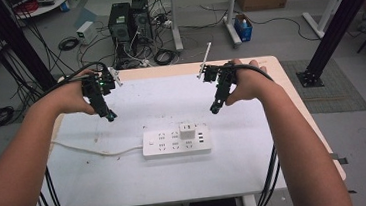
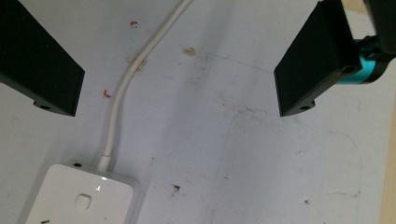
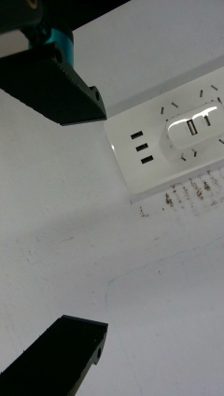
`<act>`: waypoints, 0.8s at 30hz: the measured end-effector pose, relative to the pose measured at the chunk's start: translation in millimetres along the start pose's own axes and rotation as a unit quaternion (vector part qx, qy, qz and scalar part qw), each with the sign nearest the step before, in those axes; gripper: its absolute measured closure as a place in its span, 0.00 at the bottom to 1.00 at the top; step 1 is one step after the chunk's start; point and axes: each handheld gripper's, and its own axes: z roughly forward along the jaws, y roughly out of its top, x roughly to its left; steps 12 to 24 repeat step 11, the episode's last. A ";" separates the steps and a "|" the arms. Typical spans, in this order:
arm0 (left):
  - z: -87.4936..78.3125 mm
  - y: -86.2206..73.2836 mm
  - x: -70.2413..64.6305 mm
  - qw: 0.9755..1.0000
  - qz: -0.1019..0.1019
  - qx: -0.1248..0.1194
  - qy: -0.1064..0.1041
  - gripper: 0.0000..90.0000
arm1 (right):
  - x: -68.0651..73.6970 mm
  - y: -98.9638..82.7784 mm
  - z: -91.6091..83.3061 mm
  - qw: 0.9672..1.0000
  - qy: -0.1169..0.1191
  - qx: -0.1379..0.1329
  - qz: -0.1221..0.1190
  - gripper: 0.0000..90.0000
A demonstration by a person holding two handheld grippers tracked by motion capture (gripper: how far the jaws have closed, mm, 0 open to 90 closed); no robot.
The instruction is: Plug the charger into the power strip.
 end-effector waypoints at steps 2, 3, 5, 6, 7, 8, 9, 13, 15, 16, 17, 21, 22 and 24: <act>-0.4 -0.8 1.1 1.000 0.000 -0.002 0.000 0.02 | 0.0 0.3 -0.1 1.000 0.000 0.002 0.002 0.01; 0.1 -1.3 1.7 1.000 -0.001 -0.001 0.001 0.02 | -0.3 0.2 0.4 1.000 0.001 0.002 0.001 0.01; 0.2 -1.4 1.8 1.000 -0.002 -0.001 0.002 0.02 | -0.2 0.3 1.0 1.000 0.001 0.002 0.000 0.01; 0.2 -1.4 1.8 1.000 -0.002 0.000 0.002 0.02 | 0.0 0.2 1.2 1.000 0.000 0.005 0.001 0.01; 0.2 -1.4 1.9 1.000 -0.001 0.002 0.003 0.02 | 0.5 0.1 1.2 1.000 0.001 0.008 0.003 0.01; 0.3 -1.4 0.6 1.000 -0.002 0.002 0.003 0.02 | 0.8 0.1 1.3 1.000 0.001 0.008 0.001 0.01; 0.0 -1.2 0.1 1.000 -0.001 0.002 0.003 0.02 | 1.1 0.3 1.2 1.000 0.001 0.007 0.000 0.01; 0.0 -1.2 -0.2 1.000 0.000 0.001 0.002 0.02 | 1.6 0.6 0.4 1.000 0.002 0.004 0.000 0.01; 0.0 -1.2 -0.2 1.000 0.000 0.001 0.002 0.02 | 1.6 0.6 0.4 1.000 0.002 0.004 0.000 0.01; 0.0 -1.2 -0.2 1.000 0.000 0.001 0.002 0.02 | 1.6 0.6 0.4 1.000 0.002 0.004 0.000 0.01; 0.0 -1.2 -0.2 1.000 0.000 0.001 0.002 0.02 | 1.6 0.6 0.4 1.000 0.002 0.004 0.000 0.01; 0.0 -1.2 -0.2 1.000 0.000 0.001 0.002 0.02 | 1.6 0.6 0.4 1.000 0.002 0.004 0.000 0.01; 0.0 -1.2 -0.2 1.000 0.000 0.001 0.002 0.02 | 1.6 0.6 0.4 1.000 0.002 0.004 0.000 0.01; 0.0 -1.2 -0.2 1.000 0.000 0.001 0.002 0.02 | 1.6 0.6 0.4 1.000 0.002 0.004 0.000 0.01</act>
